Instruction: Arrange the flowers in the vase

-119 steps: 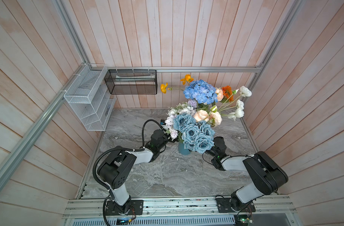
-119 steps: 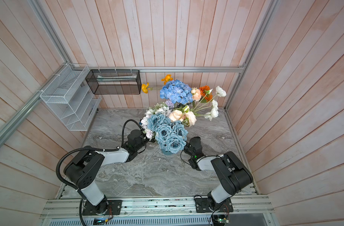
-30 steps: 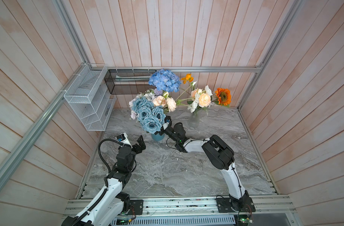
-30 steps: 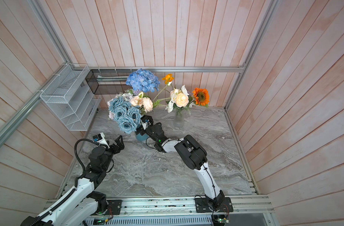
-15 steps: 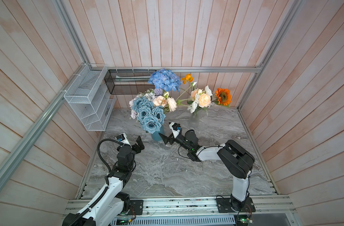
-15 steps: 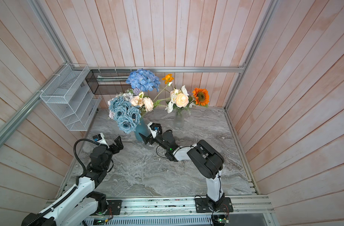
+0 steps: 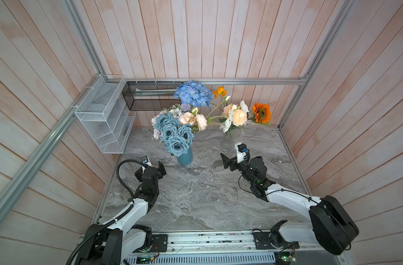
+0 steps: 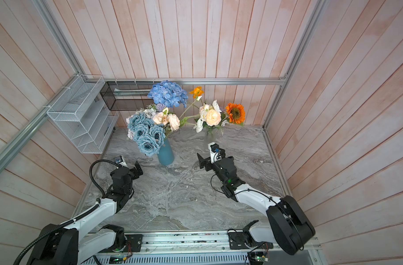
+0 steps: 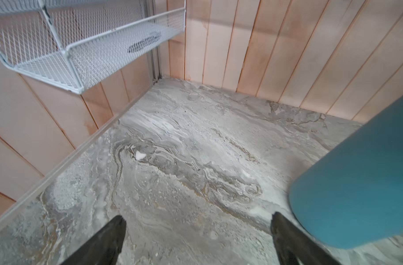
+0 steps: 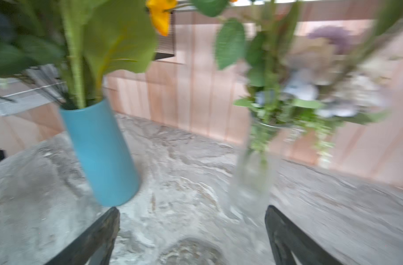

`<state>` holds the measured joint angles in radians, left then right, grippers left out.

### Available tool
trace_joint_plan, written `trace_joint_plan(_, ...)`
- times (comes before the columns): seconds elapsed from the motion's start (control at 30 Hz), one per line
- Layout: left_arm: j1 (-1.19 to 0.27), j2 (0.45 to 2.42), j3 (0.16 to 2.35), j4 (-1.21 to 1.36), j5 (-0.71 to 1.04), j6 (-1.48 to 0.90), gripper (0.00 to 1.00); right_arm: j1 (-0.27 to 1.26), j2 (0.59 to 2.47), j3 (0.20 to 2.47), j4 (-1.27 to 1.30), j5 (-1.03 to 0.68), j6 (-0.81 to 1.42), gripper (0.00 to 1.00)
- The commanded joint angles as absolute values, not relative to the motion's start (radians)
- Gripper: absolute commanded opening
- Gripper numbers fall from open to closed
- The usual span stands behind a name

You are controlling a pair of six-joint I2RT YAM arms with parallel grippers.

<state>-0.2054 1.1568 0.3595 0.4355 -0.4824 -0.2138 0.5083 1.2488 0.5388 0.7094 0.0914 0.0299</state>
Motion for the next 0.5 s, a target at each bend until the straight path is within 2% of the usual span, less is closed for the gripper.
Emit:
trace_joint_plan(0.0, -0.191, 1.254, 0.393, 0.592, -0.529, -0.106, 1.0, 0.419, 1.166, 0.485, 0.586, 0.203, 0.013, 0.98)
trace_joint_plan(0.13, -0.173, 1.376, 0.411, 0.677, -0.508, -0.046, 1.0, 0.292, 1.131, 0.433, 0.61, 0.279, -0.018, 0.98)
trace_joint_plan(0.27, -0.147, 1.441, 0.399, 0.791, -0.421, -0.007, 1.0, 0.181, 1.213, 0.364, 0.737, 0.282, -0.029, 0.98)
trace_joint_plan(0.37, -0.121, 1.469, 0.369, 0.919, -0.328, 0.038, 1.0, 0.133, 1.307, 0.316, 0.866, 0.24, -0.058, 0.98)
trace_joint_plan(0.47, -0.072, 1.509, 0.353, 0.984, -0.248, 0.008, 1.0, 0.081, 1.411, 0.255, 1.116, 0.149, -0.053, 0.98)
